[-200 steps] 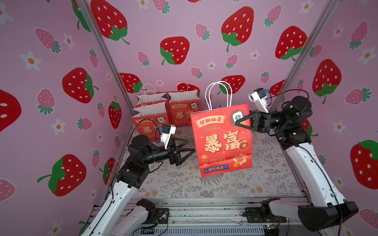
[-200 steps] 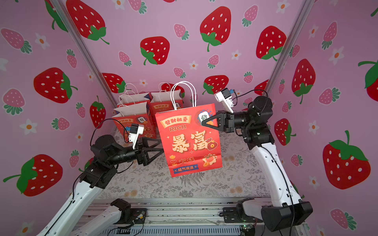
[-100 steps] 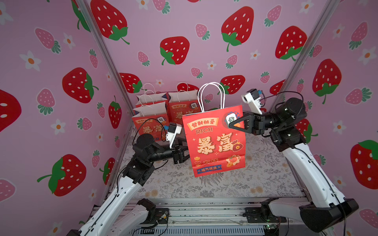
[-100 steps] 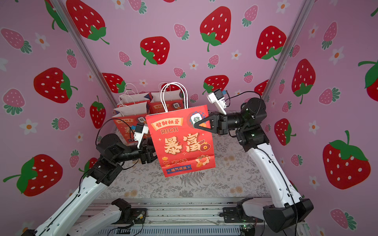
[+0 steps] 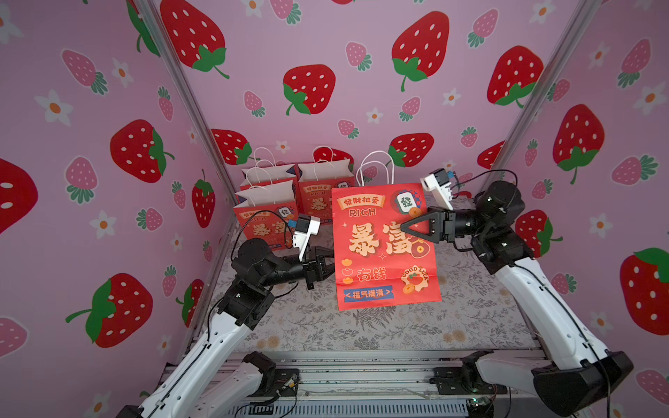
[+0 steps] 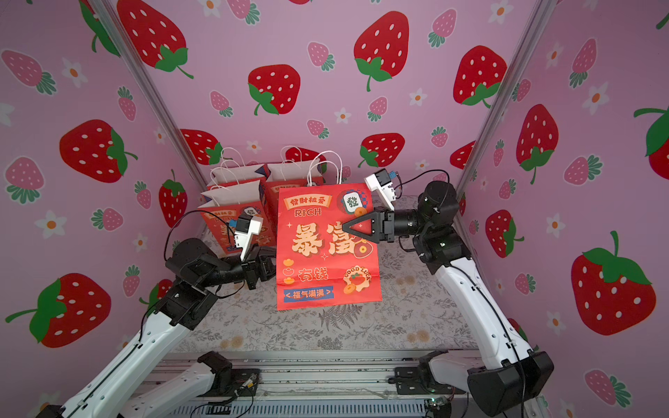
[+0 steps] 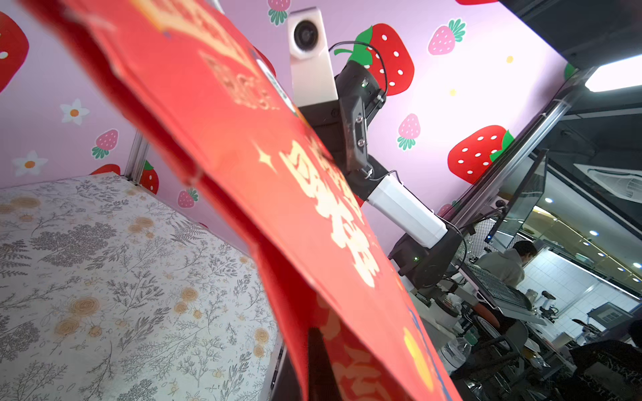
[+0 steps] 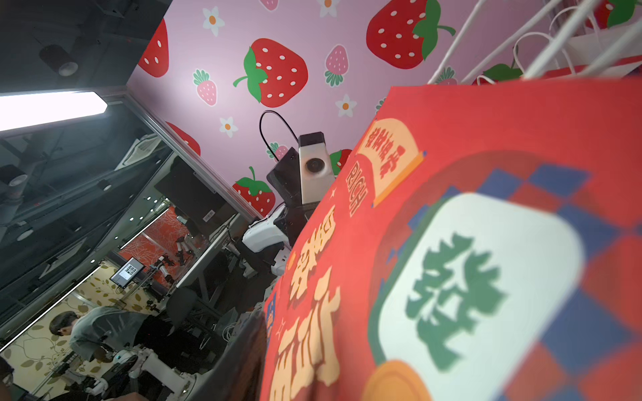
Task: Put away the paper bag
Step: Press the paper bag.
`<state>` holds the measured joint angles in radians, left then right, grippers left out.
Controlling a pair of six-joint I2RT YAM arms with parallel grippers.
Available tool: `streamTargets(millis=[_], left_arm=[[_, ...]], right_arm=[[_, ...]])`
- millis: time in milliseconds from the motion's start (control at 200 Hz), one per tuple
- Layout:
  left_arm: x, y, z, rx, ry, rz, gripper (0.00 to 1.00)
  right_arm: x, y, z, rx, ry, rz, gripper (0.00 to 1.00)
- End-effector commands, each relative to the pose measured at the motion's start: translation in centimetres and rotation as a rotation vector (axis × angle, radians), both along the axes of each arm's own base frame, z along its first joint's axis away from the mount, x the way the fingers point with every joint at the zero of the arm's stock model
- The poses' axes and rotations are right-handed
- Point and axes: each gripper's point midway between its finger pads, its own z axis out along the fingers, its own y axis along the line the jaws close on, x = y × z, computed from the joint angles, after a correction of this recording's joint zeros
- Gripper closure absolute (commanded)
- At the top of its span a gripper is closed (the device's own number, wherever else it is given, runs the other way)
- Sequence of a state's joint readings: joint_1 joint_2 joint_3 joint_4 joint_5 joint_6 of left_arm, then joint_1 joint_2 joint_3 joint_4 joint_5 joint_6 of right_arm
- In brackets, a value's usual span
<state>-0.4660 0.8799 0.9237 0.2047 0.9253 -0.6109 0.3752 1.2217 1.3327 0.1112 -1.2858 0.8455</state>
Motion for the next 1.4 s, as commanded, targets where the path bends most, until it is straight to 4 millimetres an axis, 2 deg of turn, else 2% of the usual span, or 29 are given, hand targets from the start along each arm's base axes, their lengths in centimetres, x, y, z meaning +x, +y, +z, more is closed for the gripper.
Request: streamTargets(millis=[0,295,470,500,525,565,620,705,810,905,1011,1396], left_arm=[[-0.4,0.1,1.3,-0.029,-0.042,-0.006,1.0],[-0.1,0.2,-1.7,0.11,-0.036,0.028,1.0],[-0.2,0.4,-1.7,0.113,-0.044,0.033,1.0],[-0.3,0.3,-1.6,0.111,-0.044,0.029,0.96],[-0.3,0.3,-1.6,0.109,-0.043,0.026,0.86],[-0.4,0.3,-1.4,0.101,-0.045,0.018,0.77],[-0.5,0.4,-1.3,0.095,-0.044,0.022,0.69],[-0.9,0.6,-0.4,0.068,-0.062,0.023,0.54],[-1.5,1.2,0.8,0.023,-0.088,0.033,0.23],[-1.7,1.7,1.5,-0.005,-0.095,0.052,0.08],[-1.8,2.0,2.2,-0.038,-0.099,0.05,0.0],[-1.9,2.1,3.3,-0.089,-0.082,0.031,0.01]], right_arm=[[-1.4,-0.4,-0.1,0.005,-0.042,-0.009,0.43],[-2.8,-1.1,-0.2,-0.021,-0.04,-0.036,0.69],[-3.0,-1.3,-0.7,-0.024,-0.029,-0.052,0.85],[-3.0,-1.3,-0.9,-0.026,-0.024,-0.054,0.89],[-2.9,-1.3,-1.0,-0.027,-0.021,-0.056,0.92],[-2.9,-1.3,-1.1,-0.028,-0.02,-0.058,0.96],[-3.1,-1.4,-1.1,-0.028,-0.022,-0.06,1.0],[-3.3,-1.5,-1.1,-0.029,-0.035,-0.061,1.0],[-3.5,-1.6,-1.1,-0.029,-0.045,-0.052,1.0],[-3.6,-1.7,-1.1,-0.028,-0.05,-0.036,1.0],[-4.0,-1.8,-0.9,-0.027,-0.058,-0.006,1.0],[-6.2,-2.3,-0.5,-0.016,-0.096,0.066,1.0]])
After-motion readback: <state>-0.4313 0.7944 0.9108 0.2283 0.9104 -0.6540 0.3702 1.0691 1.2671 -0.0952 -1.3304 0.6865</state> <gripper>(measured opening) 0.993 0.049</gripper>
